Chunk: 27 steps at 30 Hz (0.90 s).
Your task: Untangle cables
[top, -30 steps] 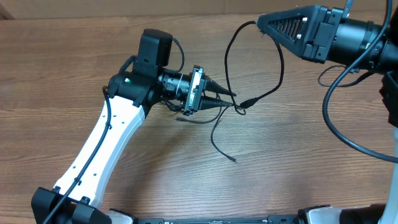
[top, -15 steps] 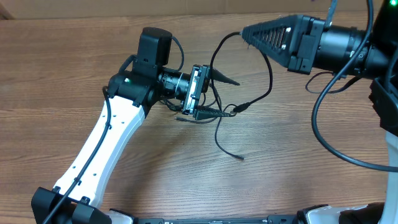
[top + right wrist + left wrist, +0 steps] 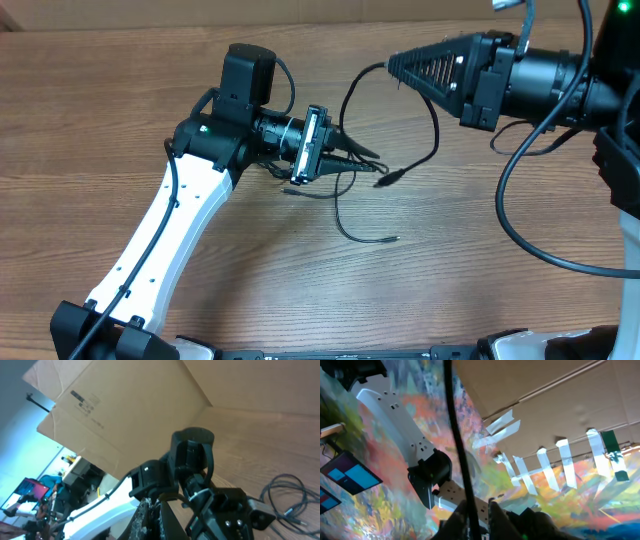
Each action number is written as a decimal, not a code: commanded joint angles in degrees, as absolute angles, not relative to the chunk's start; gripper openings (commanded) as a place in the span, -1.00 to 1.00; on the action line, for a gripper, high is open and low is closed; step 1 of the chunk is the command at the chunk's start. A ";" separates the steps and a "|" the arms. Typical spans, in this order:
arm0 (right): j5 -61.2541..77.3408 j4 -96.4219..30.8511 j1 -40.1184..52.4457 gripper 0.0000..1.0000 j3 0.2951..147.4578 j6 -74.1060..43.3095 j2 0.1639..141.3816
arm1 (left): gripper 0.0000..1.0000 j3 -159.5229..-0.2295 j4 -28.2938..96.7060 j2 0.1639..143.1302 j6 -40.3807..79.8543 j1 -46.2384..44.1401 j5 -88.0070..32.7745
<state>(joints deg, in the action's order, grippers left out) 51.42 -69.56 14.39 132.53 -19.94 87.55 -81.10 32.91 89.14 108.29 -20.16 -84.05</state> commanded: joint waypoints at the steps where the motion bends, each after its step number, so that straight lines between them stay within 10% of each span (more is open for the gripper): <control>1: 51.03 -70.26 14.63 -0.92 132.38 -17.50 87.68 | -0.78 -81.60 32.71 89.14 108.97 -19.75 -85.62; 13: 49.93 -70.91 14.61 -0.88 132.38 -17.52 87.68 | -0.92 -81.60 32.58 89.14 107.85 -19.44 -81.41; 19: 49.50 -73.63 10.87 0.23 132.40 -17.54 87.61 | -0.92 -81.60 29.45 89.14 89.54 -17.58 -62.54; 27: 46.24 -82.65 -1.87 0.50 132.40 -17.47 87.61 | -0.92 -83.55 16.47 89.12 83.66 -20.69 -61.89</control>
